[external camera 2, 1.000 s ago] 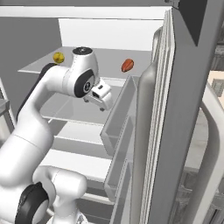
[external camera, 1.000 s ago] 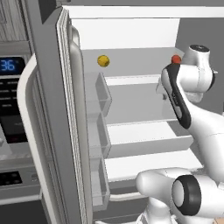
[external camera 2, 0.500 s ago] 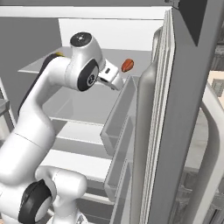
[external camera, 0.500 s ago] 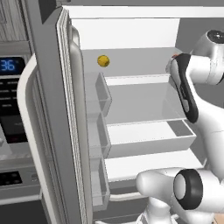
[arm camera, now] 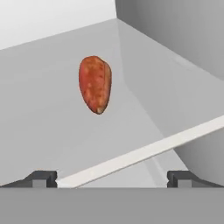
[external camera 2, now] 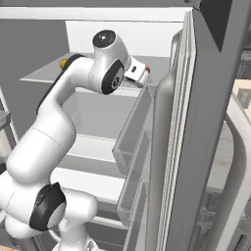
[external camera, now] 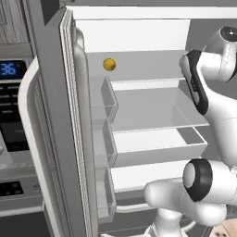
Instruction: Gather the lemon and sweet potato from the fridge and place them on a tray on the dining counter. Then gather the fishs from the fridge and place them on the other tray.
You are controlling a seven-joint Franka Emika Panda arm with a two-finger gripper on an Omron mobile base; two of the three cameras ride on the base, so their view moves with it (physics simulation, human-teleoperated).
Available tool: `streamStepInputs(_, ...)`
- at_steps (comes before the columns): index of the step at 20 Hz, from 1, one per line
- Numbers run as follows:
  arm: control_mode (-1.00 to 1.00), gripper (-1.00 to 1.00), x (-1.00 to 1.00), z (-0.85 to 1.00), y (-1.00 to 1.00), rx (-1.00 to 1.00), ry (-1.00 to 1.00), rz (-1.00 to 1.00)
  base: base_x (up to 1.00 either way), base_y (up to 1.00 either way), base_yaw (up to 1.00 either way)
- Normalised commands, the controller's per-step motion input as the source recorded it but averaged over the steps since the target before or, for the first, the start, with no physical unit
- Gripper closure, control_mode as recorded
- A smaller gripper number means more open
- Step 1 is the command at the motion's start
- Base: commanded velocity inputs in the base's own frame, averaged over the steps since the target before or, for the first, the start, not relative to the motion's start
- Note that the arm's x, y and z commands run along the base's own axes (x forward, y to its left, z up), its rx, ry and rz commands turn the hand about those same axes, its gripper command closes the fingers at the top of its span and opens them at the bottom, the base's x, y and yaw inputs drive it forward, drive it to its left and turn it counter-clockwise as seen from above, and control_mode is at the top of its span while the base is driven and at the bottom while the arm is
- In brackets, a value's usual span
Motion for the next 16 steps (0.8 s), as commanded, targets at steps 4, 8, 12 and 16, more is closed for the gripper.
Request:
streamStepInputs(4,-1.0,-1.0,0.48,0.03,-0.04,-0.06,0.02,0.0,0.0,0.0,0.0)
streamStepInputs(8,-1.0,-1.0,0.53,-0.01,-0.04,-0.06,0.1,0.0,0.0,0.0,0.0)
streamStepInputs(12,-1.0,-1.0,0.48,-0.06,-0.21,-0.01,0.13,0.0,0.0,0.0,0.0)
streamStepInputs(16,-1.0,-1.0,0.4,-0.03,-0.25,0.0,0.08,0.0,0.0,0.0,0.0)
